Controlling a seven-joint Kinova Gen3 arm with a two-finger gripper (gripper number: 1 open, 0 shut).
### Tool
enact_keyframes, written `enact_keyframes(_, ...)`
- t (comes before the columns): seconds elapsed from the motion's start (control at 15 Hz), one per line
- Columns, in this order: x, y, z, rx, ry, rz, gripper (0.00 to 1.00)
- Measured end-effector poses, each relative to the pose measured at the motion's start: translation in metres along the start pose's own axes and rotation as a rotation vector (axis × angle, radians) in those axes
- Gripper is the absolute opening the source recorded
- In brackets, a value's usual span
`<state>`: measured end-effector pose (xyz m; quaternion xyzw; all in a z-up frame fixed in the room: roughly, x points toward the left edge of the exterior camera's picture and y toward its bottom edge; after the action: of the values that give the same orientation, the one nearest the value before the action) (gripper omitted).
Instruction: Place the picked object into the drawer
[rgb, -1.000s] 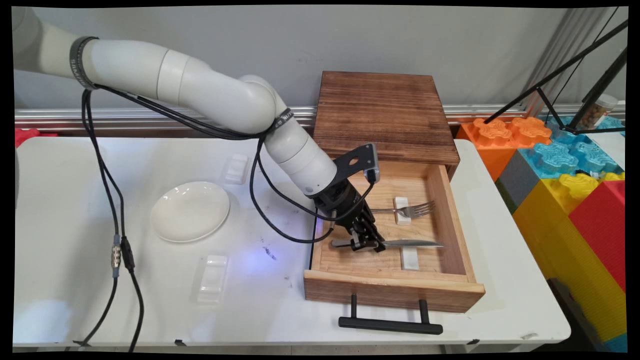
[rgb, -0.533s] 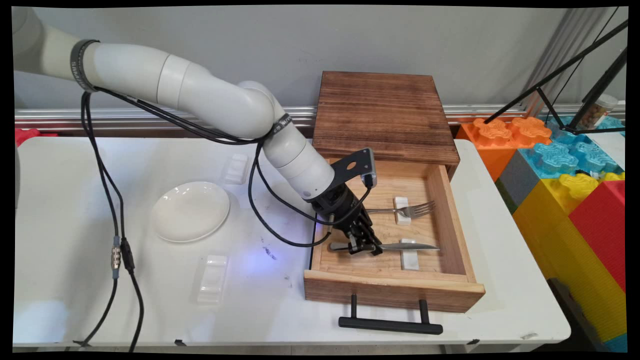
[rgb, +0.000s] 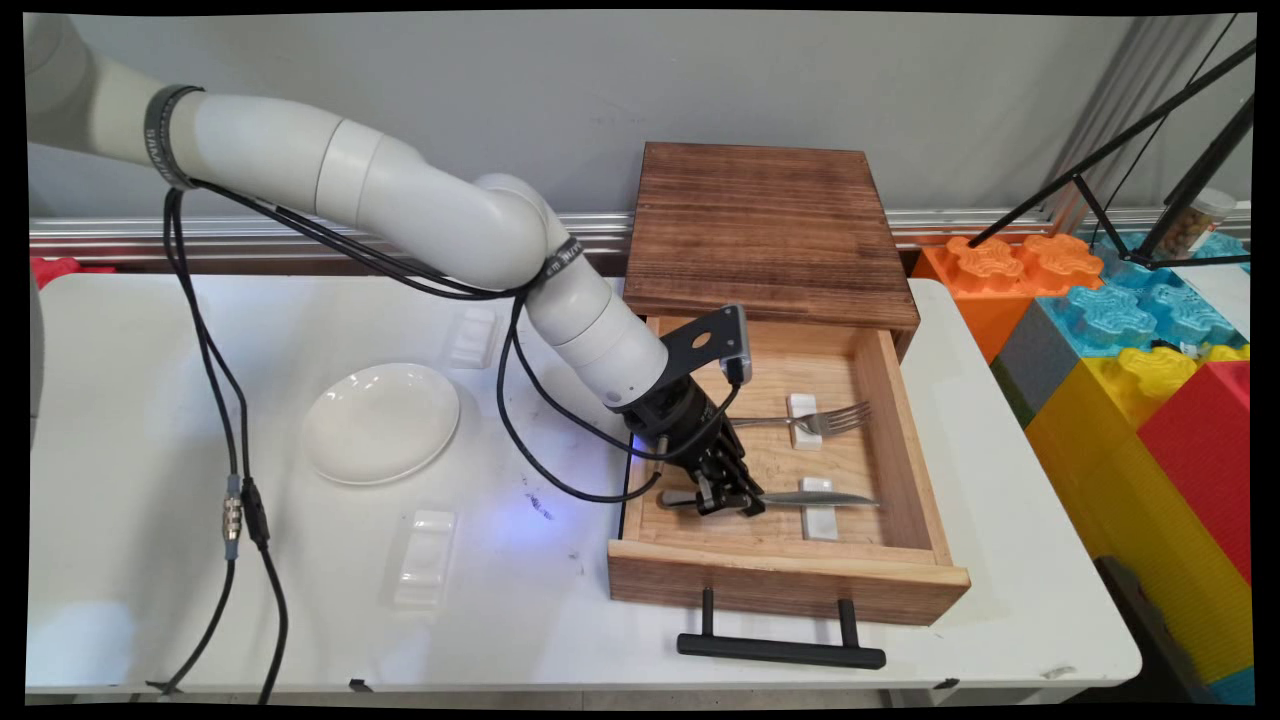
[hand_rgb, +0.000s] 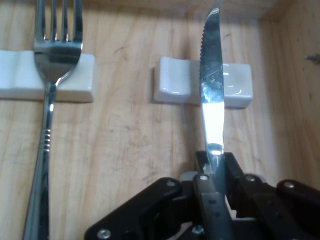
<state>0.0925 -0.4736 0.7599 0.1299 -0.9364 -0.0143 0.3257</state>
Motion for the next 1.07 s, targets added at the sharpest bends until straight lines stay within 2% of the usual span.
enact_keyframes(0.6,-0.005,0.0,0.01,-0.003,0.009,0.015,0.0)
enact_keyframes(0.67,-0.006,0.001,0.011,-0.005,0.01,0.018,1.0)
enact_keyframes(1.07,-0.007,-0.002,0.011,-0.006,0.016,0.021,1.0)
